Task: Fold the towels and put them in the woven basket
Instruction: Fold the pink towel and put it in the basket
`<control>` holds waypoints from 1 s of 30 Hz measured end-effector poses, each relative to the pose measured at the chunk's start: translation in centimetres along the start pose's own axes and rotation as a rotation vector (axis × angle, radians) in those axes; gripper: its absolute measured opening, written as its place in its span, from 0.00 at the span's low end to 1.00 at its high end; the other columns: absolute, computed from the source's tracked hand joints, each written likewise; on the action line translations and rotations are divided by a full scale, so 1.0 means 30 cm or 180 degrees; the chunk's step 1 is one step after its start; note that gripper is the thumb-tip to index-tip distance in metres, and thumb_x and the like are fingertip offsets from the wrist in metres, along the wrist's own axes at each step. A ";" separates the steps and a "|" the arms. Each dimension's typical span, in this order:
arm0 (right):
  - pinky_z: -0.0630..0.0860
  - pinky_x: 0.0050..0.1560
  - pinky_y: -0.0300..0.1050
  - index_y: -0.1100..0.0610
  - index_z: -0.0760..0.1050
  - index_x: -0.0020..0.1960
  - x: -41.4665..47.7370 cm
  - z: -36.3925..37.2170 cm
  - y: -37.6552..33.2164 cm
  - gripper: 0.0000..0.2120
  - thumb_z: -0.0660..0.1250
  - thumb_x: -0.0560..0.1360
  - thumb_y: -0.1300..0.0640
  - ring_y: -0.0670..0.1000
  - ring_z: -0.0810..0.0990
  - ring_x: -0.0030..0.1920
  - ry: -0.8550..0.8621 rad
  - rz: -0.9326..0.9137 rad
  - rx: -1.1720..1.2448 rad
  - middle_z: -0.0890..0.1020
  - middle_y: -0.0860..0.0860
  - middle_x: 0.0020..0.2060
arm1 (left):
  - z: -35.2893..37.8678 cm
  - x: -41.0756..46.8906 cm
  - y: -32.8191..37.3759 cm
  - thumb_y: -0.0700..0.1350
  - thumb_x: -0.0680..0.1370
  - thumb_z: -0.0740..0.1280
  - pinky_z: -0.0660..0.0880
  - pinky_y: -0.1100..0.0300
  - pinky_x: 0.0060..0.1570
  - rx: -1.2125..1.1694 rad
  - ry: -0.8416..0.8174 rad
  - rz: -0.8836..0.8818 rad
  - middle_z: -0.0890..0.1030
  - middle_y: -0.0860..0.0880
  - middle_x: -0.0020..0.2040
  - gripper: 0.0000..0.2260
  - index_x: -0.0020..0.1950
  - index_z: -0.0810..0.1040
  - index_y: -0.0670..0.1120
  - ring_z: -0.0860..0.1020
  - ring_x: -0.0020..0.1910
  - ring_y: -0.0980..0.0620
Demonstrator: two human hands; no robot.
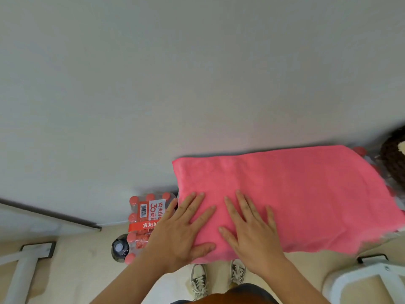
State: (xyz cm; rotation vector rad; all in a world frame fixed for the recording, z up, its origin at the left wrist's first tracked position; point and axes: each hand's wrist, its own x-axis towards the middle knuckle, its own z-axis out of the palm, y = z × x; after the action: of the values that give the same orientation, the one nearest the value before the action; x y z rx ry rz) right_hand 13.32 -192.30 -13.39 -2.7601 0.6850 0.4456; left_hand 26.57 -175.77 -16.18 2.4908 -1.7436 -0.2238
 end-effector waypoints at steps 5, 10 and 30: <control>0.38 0.71 0.64 0.37 0.37 0.75 0.006 -0.052 0.028 0.31 0.40 0.75 0.31 0.45 0.39 0.76 0.0102 -0.0010 0.0297 0.39 0.43 0.77 | -0.041 0.012 0.021 0.71 0.76 0.51 0.56 0.42 0.67 0.0122 -0.0023 -0.0098 0.61 0.46 0.77 0.33 0.76 0.61 0.55 0.60 0.75 0.46; 0.47 0.73 0.58 0.38 0.46 0.76 -0.086 -0.123 0.216 0.33 0.36 0.73 0.29 0.44 0.47 0.76 0.0753 0.0721 0.1066 0.52 0.43 0.77 | -0.104 0.145 0.120 0.62 0.79 0.53 0.70 0.43 0.64 -0.0029 0.0193 0.0027 0.71 0.46 0.71 0.24 0.69 0.71 0.53 0.71 0.68 0.45; 0.73 0.53 0.49 0.51 0.73 0.60 -0.212 -0.057 1.051 0.15 0.69 0.74 0.54 0.52 0.77 0.51 0.2325 0.2629 0.3500 0.78 0.51 0.49 | -0.122 1.140 0.797 0.48 0.75 0.55 0.73 0.54 0.51 -0.0733 0.0639 0.0699 0.82 0.43 0.50 0.18 0.49 0.82 0.42 0.80 0.48 0.41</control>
State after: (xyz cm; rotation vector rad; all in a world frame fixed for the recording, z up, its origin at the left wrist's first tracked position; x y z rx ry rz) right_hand -7.06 -217.19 -15.15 -1.4330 1.6002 -0.6786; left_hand 16.56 -216.12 -11.03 2.0681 -1.7776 -0.1421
